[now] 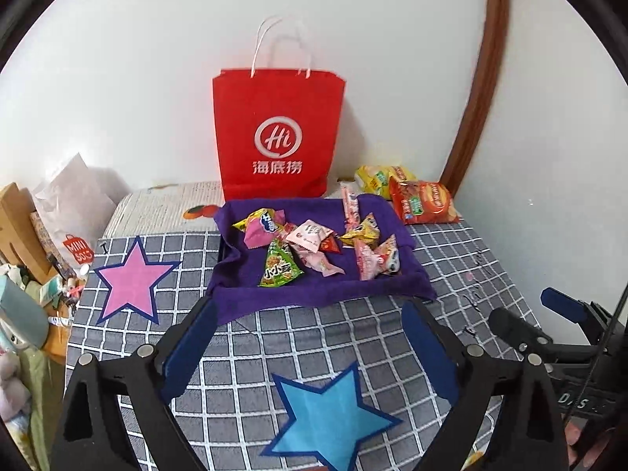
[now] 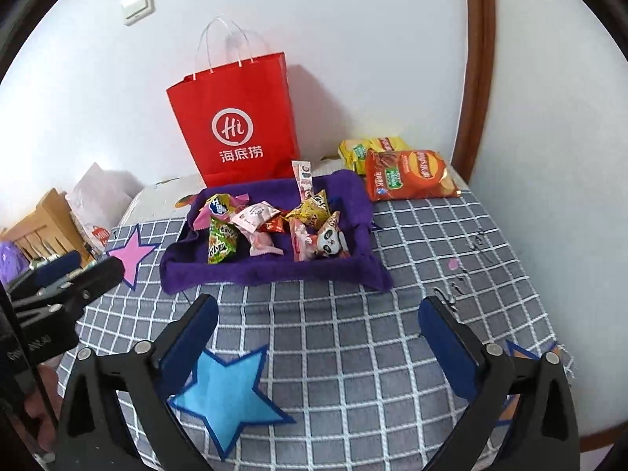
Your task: Organize snacks
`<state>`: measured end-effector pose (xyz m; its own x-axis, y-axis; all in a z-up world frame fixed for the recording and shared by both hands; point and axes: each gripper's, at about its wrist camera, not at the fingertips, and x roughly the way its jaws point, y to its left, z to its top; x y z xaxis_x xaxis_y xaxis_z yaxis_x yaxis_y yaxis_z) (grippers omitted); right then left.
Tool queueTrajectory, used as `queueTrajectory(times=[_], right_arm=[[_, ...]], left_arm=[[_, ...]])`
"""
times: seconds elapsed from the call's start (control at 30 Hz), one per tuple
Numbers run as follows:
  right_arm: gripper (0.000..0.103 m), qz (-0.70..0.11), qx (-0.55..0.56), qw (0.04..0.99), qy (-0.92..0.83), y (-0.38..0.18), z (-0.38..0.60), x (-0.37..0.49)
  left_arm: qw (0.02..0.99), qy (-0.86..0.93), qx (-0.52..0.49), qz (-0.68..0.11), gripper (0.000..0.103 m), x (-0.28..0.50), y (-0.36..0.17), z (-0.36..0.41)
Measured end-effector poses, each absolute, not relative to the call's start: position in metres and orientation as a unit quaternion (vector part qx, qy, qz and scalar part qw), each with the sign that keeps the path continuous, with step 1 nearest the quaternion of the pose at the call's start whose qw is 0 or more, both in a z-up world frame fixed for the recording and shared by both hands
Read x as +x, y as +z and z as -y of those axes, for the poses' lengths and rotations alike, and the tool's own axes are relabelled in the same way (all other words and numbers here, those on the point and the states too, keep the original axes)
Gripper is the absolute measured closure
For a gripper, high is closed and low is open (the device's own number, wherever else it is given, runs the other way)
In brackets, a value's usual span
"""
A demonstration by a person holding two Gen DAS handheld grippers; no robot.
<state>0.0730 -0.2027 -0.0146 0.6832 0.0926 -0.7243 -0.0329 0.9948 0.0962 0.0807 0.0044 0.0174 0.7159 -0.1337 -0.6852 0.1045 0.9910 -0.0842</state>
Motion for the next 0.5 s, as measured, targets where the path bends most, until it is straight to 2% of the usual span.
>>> queueTrajectory(times=[0.5], right_arm=[[0.001,-0.389,0.034,0.92,0.013,0.003,0.211,0.028]], left_arm=[[0.936,-0.065,-0.009,-0.347,0.008,0.031,0.031,0.005]])
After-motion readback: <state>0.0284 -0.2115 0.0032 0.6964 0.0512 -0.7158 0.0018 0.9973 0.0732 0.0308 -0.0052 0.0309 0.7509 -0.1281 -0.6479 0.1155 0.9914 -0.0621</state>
